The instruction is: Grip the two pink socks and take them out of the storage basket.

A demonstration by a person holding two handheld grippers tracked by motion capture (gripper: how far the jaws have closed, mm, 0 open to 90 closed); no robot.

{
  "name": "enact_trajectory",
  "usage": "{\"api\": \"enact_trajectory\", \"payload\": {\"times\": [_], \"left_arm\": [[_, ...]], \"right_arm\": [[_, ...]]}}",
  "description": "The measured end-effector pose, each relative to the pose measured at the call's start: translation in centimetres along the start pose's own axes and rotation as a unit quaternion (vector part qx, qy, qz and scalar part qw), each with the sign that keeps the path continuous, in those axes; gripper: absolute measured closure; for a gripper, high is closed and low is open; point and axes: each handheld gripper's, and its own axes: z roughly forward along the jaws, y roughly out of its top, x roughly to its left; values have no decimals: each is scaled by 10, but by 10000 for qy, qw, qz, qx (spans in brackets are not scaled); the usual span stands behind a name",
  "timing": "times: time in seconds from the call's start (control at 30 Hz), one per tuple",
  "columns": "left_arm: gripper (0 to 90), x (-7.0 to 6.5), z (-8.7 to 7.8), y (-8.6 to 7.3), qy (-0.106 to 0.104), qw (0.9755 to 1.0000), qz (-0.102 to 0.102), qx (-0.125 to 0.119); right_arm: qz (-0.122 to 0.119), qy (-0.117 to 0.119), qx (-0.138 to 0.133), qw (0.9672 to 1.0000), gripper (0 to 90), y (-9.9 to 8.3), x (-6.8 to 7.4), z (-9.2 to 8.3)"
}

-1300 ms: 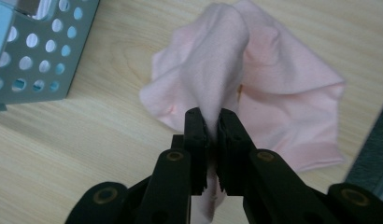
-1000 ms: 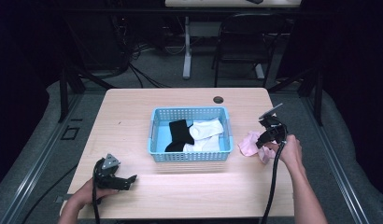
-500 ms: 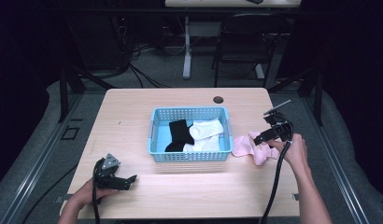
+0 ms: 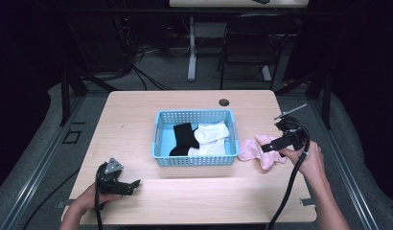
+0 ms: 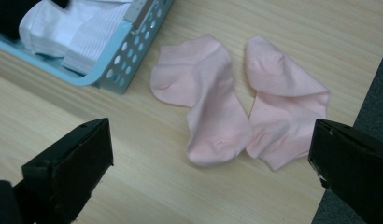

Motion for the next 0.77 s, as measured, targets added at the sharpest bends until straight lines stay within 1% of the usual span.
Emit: {"api": "enact_trajectory", "payload": {"times": [0.03, 0.17, 0.23, 0.27, 0.3, 0.33, 0.37, 0.43, 0.47, 0.53, 0.57, 0.6, 0.63, 0.67, 0.7, 0.73, 0.77], "left_arm": [[0, 0, 0, 0, -1, 10000, 0, -1], [0, 0, 0, 0, -1, 10000, -2, -2], [0, 0, 0, 0, 8, 10000, -6, -3], [0, 0, 0, 0, 7, 10000, -10, -3], [0, 0, 0, 0, 6, 10000, -10, -4], [0, 0, 0, 0, 5, 10000, -10, -5], [0, 0, 0, 0, 5, 10000, -8, -3], [0, 0, 0, 0, 4, 10000, -3, -2], [0, 0, 0, 0, 5, 10000, -3, -2], [0, 0, 0, 0, 4, 10000, -2, 0], [0, 0, 0, 0, 4, 10000, -4, 0], [0, 0, 0, 0, -11, 10000, -6, 5], [0, 0, 0, 0, -13, 10000, -6, 7], [0, 0, 0, 0, -13, 10000, -6, 7], [0, 0, 0, 0, -13, 10000, -1, 3], [0, 0, 0, 0, -13, 10000, -1, -1], [0, 0, 0, 0, -13, 10000, -2, -2]], "right_arm": [[-40, -25, -39, 10000, 0, -2, 4, -1], [-189, 45, -69, 9998, 0, -15, 17, 0], [-269, 41, 5, 9996, 0, -22, 24, 3], [-290, 89, 1, 9995, 0, -27, 28, 7], [-329, 91, 76, 9994, 0, -30, 33, 10], [-386, 41, 109, 9992, 2, -35, 37, 12], [-455, 65, 192, 9988, 3, -39, 40, 15], [-513, 100, 274, 9983, 6, -49, 45, 20], [-487, 195, 301, 9982, 7, -54, 47, 24], [-569, 257, 472, 9969, 8, -64, 48, 33], [-509, 292, 493, 9971, 9, -70, 49, 38], [-587, 250, 671, 9957, 8, -74, 47, 42], [-526, 260, 703, 9958, 6, -78, 47, 47], [-583, 200, 829, 9947, 5, -80, 45, 49], [-562, 229, 897, 9941, 5, -81, 42, 52], [-541, 224, 901, 9942, 5, -81, 40, 54], [-536, 171, 914, 9942, 6, -81, 38, 56]]}}
